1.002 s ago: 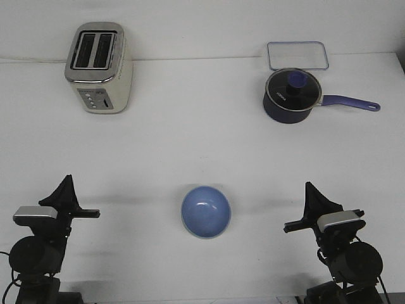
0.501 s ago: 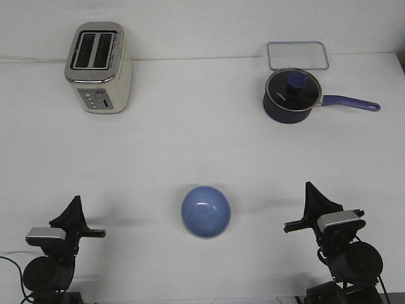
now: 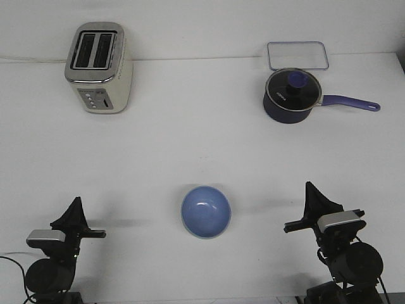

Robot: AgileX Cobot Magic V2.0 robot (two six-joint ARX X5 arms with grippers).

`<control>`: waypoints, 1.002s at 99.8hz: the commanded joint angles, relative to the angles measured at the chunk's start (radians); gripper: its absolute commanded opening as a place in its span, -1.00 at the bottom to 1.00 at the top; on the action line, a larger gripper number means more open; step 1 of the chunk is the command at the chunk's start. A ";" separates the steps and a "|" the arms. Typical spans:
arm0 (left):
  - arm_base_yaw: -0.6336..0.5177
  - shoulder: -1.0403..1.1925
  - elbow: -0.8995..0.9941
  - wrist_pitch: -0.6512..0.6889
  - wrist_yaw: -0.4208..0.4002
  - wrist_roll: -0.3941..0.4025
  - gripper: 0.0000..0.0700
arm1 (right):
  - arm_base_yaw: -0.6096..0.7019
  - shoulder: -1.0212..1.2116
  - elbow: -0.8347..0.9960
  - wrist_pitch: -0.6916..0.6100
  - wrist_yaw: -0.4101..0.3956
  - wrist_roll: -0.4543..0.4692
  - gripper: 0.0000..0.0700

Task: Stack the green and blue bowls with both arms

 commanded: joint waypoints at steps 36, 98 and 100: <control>-0.001 -0.001 -0.019 0.009 0.000 -0.002 -0.96 | 0.002 -0.001 0.003 0.010 0.000 0.007 -1.00; -0.001 -0.001 -0.019 0.009 0.000 -0.002 -0.96 | -0.215 -0.192 -0.251 0.031 -0.029 -0.423 -1.00; -0.001 -0.001 -0.019 0.010 0.000 -0.002 -0.96 | -0.223 -0.203 -0.266 0.032 -0.028 -0.430 -1.00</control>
